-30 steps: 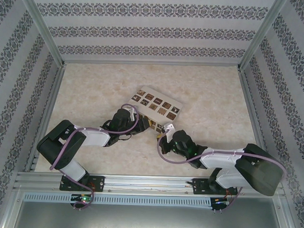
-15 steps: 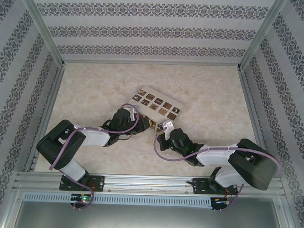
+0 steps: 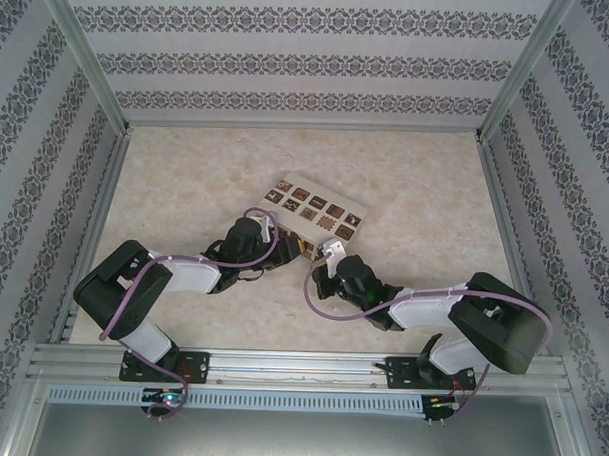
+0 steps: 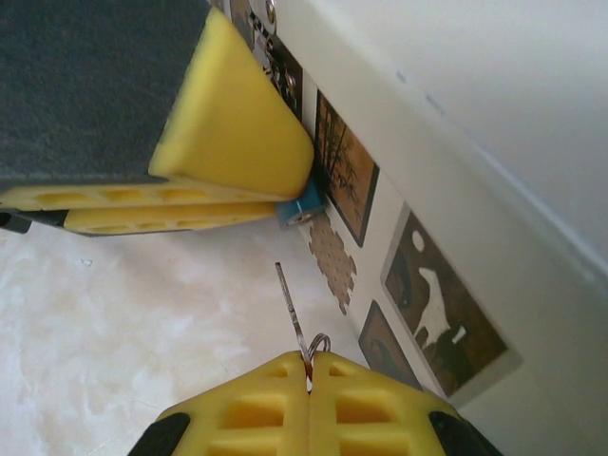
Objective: Unlock a padlock with a key
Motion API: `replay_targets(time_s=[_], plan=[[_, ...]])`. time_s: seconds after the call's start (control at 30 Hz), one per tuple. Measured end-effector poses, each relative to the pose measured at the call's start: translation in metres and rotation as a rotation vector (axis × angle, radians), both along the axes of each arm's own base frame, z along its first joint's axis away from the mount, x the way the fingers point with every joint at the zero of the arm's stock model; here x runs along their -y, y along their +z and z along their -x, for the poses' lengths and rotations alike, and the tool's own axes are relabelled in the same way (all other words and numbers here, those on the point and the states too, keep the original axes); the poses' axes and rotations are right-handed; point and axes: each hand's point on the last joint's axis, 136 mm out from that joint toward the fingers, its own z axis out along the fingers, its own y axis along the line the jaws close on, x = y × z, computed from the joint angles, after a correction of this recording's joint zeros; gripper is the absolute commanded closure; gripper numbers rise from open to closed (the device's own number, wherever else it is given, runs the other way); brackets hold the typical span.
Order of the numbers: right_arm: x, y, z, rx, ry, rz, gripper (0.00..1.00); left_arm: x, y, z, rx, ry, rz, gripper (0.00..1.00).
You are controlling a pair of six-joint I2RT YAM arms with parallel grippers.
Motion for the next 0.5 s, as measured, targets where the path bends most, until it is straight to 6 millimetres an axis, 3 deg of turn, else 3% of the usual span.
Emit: replay_targets(time_s=[0.5], plan=[[0.006,0.004,-0.012,0.008,-0.027,-0.026,1.0,0.002,0.003,0.0,0.011,0.009,-0.002,0.77]])
